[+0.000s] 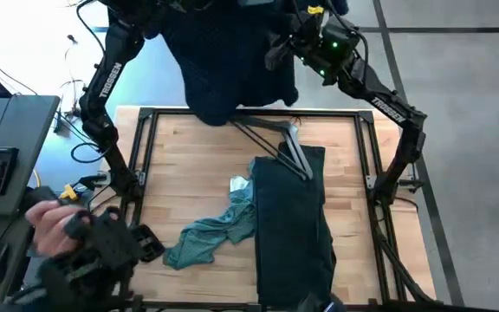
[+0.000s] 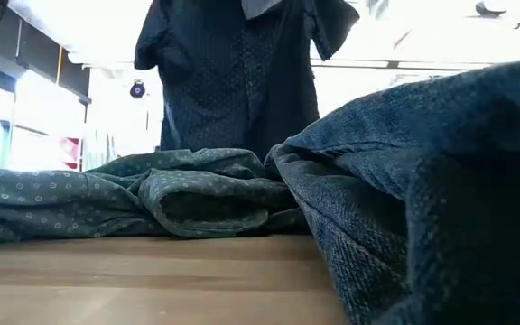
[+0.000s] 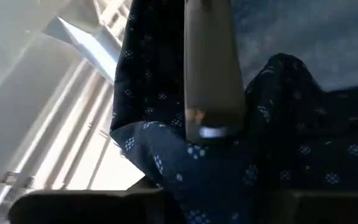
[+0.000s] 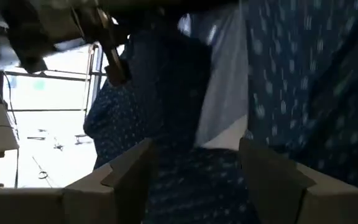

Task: Hang clothes
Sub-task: Hang the hangered blue polo shirt on the hanger rack

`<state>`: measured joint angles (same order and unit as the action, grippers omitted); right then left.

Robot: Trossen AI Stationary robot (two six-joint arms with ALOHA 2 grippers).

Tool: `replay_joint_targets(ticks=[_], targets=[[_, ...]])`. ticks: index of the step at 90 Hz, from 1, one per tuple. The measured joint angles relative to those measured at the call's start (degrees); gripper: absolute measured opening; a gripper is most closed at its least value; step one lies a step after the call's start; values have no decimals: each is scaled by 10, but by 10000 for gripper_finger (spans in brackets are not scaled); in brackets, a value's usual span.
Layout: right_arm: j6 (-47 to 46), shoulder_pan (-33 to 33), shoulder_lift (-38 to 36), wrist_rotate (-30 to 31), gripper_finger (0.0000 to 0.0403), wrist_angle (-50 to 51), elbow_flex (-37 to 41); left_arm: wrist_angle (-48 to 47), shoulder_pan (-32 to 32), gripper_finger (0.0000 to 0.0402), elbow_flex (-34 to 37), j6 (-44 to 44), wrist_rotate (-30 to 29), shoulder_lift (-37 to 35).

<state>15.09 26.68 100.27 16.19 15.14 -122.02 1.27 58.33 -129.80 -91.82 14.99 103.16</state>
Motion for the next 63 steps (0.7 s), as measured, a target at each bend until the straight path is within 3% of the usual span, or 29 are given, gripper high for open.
replay_joint_targets(ticks=[37,48,63], targets=[[-13,15,0,-6,215,89,0,152,53,32,0,-128,-7,91],[-12,20,0,-6,215,113,0,120,55,32,0,-113,-7,91],[-10,29,0,-6,215,121,0,29,44,33,-2,-30,-31,88]])
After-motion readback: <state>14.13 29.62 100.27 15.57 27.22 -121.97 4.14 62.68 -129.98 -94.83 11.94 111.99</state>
